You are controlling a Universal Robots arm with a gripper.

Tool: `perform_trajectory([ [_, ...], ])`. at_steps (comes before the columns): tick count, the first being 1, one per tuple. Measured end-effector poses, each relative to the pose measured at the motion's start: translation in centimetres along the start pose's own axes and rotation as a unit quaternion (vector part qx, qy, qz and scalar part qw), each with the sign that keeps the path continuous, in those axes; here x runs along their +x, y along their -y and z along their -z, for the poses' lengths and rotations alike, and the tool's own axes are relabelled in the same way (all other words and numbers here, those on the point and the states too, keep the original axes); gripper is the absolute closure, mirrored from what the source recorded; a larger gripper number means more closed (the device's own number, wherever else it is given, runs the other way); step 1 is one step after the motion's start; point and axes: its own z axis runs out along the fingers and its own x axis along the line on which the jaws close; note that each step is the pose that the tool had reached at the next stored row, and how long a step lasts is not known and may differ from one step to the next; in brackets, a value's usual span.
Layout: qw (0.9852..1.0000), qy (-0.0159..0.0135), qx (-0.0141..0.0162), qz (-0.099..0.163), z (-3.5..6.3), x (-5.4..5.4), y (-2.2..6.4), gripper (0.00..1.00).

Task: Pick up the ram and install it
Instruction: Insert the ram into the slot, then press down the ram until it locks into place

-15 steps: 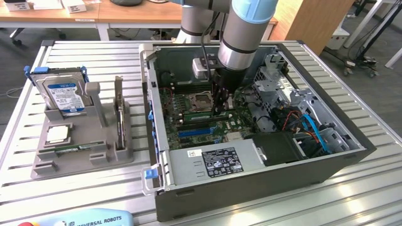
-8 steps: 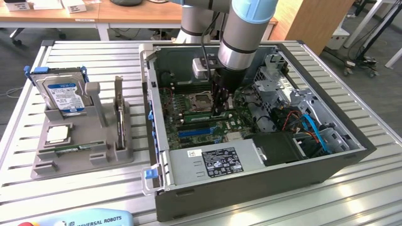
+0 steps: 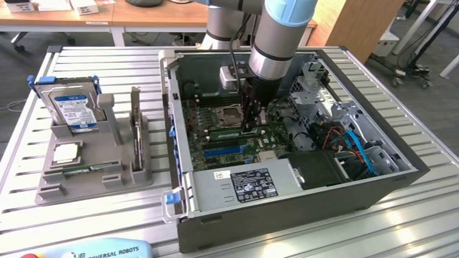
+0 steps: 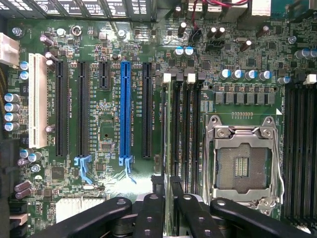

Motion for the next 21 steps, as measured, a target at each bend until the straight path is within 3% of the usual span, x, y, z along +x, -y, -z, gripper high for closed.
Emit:
perform_trajectory([
  [10, 1.0000, -0.0001, 0.0000, 0.000, 1.78, 0.0, -0.07, 0.81],
  [13, 1.0000, -0.0001, 0.0000, 0.000, 3.15, -0.1, -0.12, 0.81],
  [21, 1.0000, 0.0000, 0.0000, 0.000, 3.15, -0.1, -0.12, 0.81],
])
